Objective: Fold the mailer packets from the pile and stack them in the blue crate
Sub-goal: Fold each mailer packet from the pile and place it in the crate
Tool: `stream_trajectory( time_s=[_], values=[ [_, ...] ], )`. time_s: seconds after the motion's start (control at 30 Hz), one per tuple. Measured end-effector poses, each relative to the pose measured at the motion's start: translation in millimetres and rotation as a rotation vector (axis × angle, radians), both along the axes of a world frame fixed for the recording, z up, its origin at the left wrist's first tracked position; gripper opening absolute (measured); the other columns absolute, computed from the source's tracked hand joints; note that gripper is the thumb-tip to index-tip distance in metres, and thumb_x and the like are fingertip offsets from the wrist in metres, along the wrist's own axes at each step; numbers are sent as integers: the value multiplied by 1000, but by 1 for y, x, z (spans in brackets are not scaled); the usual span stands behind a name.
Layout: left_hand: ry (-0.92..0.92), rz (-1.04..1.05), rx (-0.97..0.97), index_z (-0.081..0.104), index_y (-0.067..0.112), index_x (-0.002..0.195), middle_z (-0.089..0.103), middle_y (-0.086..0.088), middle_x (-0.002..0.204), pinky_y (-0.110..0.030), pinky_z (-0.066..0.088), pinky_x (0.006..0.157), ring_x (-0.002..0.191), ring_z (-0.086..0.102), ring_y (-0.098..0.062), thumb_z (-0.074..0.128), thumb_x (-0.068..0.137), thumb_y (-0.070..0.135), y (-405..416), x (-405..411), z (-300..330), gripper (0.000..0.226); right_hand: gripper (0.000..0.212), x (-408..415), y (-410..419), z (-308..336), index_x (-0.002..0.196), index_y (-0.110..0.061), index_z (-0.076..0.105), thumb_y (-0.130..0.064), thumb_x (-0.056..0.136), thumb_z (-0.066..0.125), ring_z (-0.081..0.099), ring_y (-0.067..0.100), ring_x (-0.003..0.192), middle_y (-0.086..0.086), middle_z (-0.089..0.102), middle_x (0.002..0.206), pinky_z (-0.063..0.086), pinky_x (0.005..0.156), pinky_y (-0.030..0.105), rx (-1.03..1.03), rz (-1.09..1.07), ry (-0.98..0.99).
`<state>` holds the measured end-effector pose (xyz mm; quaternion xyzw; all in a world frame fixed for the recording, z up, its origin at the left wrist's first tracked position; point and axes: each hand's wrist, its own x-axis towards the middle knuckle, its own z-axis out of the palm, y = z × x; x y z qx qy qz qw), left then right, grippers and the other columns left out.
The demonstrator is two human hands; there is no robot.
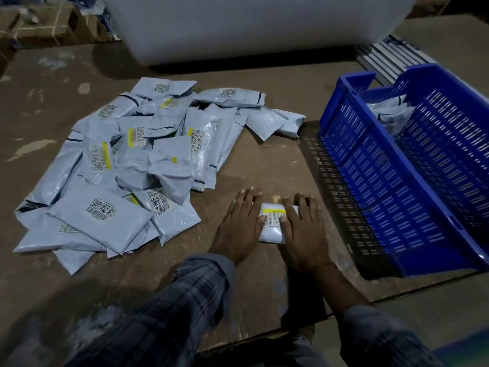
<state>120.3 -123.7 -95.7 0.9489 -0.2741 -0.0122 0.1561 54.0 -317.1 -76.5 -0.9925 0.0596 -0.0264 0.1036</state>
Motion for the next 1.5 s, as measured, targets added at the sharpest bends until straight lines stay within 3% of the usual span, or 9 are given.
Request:
stream_trajectory(
  time_s=[0.1, 0.3, 0.6, 0.77, 0.93, 1.1, 1.27, 1.37, 1.5],
  values=[
    [-7, 15, 27, 19, 18, 169, 11, -11, 177, -47, 21, 130, 164, 7, -28, 15, 113, 46, -2, 2, -4, 63, 57, 3, 2, -2, 160, -23, 36, -47, 109, 24, 20, 42, 154, 16, 26, 167, 22, 123, 55, 35, -18, -2],
    [-36, 11, 33, 17, 27, 170, 9, -12, 177, -47, 18, 131, 164, 5, -29, 17, 114, 46, -2, 1, -6, 59, 56, 6, 3, -7, 158, -22, 41, -46, 109, 26, 17, 40, 156, 17, 23, 169, 20, 126, 55, 68, -22, -18],
    [-57, 13, 55, 17, 33, 169, 12, -15, 176, -50, 24, 129, 163, 8, -33, 23, 114, 44, -4, 2, -8, 56, 55, 11, 2, -8, 162, -28, 33, -43, 109, 28, 11, 39, 158, 18, 15, 171, 16, 127, 54, 42, 10, -24],
    [-66, 14, 96, 20, 29, 169, 12, -18, 176, -53, 22, 128, 163, 8, -36, 3, 113, 46, -9, -2, -5, 61, 56, 20, 1, -14, 161, -31, 35, -43, 107, 28, 12, 40, 158, 18, 15, 171, 18, 127, 55, 46, -9, -7],
    [-65, 18, 96, 26, 23, 168, 18, -18, 175, -53, 26, 128, 162, 15, -35, 16, 113, 46, -9, 3, -1, 61, 55, 15, 4, -17, 160, -24, 38, -42, 108, 28, 12, 43, 157, 21, 17, 170, 20, 126, 56, 24, -26, -26],
    [-63, 24, 136, 19, 20, 169, 16, -20, 174, -55, 23, 128, 162, 13, -38, 19, 112, 46, -10, 1, 0, 63, 55, 0, 12, -17, 160, -23, 38, -41, 108, 30, 10, 42, 157, 17, 16, 171, 20, 126, 57, 59, -55, -53],
    [-121, -79, 149, 29, 5, 164, 23, -21, 172, -54, 23, 128, 159, 24, -40, 24, 113, 35, -12, -10, 5, 60, 58, 9, 6, -17, 160, -23, 37, -44, 108, 25, 11, 45, 157, 20, 16, 171, 20, 125, 59, 69, -30, -14],
    [-84, -140, 141, 17, 5, 167, 16, -15, 175, -48, 21, 129, 162, 15, -34, 20, 113, 36, -7, -12, 3, 62, 58, 8, 5, -16, 162, -24, 33, -44, 109, 24, 9, 44, 157, 19, 14, 171, 19, 125, 58, 65, -29, -8],
    [-13, -126, 130, 17, 9, 168, 15, -11, 176, -47, 24, 128, 163, 13, -29, 22, 106, 38, -3, 1, 5, 68, 59, -3, 13, -14, 163, -24, 32, -45, 109, 22, 9, 43, 157, 17, 15, 171, 17, 126, 56, 59, -54, -15]
  ],
)
